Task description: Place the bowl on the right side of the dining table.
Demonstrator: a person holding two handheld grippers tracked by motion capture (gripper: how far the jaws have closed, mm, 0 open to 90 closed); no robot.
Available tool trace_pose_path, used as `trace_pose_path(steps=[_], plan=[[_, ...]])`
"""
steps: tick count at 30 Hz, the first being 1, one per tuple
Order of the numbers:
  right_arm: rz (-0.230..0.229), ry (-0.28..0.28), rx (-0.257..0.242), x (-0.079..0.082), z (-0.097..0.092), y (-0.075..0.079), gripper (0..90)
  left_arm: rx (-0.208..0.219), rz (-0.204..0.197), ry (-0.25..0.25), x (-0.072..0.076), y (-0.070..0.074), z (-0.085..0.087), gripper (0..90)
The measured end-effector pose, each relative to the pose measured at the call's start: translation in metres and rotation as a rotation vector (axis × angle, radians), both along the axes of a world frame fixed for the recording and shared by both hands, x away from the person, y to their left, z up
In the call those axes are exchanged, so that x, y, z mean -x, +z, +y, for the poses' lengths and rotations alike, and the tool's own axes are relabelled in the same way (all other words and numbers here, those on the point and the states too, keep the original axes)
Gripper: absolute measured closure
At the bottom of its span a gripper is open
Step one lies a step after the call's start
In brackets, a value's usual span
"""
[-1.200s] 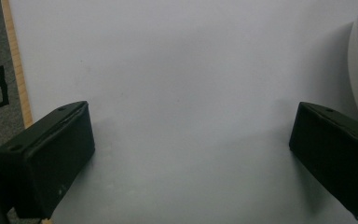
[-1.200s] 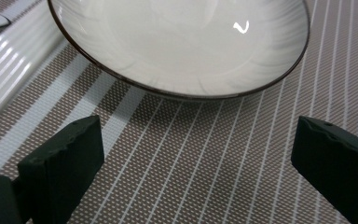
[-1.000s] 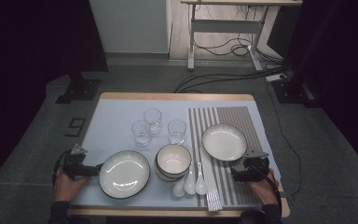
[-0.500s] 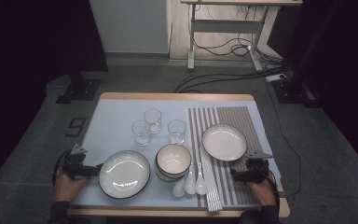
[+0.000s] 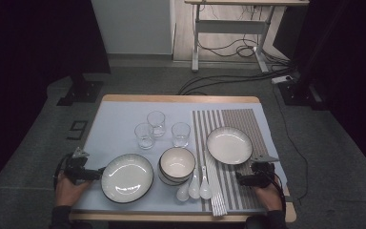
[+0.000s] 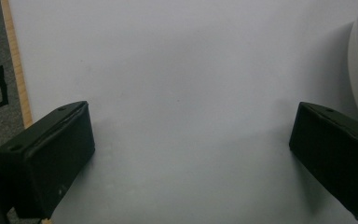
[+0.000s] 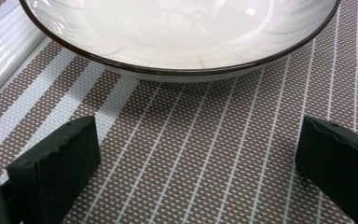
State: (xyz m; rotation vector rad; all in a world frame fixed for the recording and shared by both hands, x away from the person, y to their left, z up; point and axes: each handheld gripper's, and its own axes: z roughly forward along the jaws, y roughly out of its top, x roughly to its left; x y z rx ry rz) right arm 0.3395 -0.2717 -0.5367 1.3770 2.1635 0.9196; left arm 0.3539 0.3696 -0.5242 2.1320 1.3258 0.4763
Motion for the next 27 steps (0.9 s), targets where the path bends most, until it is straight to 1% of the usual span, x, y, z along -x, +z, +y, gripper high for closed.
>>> trace_pose_path(steps=[12,21,27], plan=[[0.004,0.0,0.001,-0.0001,0.0001,0.0004,0.0,0.001,0.0,0.0,-0.0001,0.0,0.0,0.0],[0.02,-0.002,0.008,0.0006,0.0013,0.0026,0.8,0.0,0.0,0.0,0.0,0.0,0.0,0.0],[0.037,0.009,0.026,0.0028,0.0014,0.0053,1.1,0.001,0.0,0.0,0.0,-0.0001,0.0001,0.0]])
